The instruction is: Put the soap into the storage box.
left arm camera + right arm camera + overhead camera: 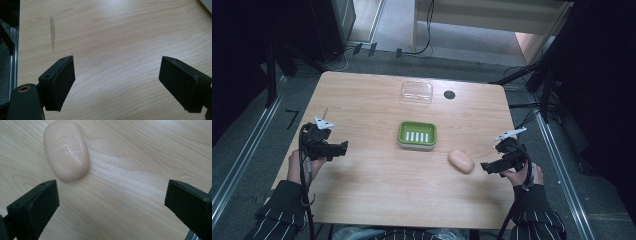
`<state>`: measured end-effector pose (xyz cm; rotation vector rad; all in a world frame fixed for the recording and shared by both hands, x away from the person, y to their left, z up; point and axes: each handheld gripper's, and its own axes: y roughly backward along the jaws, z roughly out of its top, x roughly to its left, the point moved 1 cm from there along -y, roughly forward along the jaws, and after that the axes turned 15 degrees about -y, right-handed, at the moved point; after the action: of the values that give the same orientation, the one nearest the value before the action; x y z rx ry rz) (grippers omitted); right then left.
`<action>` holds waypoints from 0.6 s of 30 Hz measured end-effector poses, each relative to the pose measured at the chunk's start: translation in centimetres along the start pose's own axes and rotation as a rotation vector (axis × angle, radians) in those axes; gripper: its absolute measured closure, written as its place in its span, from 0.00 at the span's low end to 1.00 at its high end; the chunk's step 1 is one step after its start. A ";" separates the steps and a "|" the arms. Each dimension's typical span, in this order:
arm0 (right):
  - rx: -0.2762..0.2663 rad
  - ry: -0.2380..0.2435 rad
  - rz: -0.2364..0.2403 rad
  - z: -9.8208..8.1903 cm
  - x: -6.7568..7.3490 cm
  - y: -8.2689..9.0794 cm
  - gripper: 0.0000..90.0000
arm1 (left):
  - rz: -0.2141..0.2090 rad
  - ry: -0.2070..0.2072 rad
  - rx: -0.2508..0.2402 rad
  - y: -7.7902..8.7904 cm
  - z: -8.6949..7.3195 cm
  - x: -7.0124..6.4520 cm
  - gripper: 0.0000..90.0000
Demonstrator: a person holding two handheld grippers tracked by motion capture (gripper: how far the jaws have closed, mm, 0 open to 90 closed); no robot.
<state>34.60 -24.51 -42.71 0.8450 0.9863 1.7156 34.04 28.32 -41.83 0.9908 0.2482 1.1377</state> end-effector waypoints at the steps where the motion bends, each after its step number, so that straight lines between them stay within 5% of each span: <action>1: 0.002 0.002 0.001 0.0 0.0 0.0 0.00 | -0.001 -0.001 0.000 0.0 0.0 0.0 0.16; 18: 0.039 0.045 0.001 0.3 0.5 -0.5 0.01 | -0.007 -0.010 -0.001 0.2 -0.1 -0.3 0.16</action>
<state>34.92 -23.79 -43.00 0.8358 1.0527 1.7275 33.74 28.15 -41.85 0.9940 0.2430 1.1261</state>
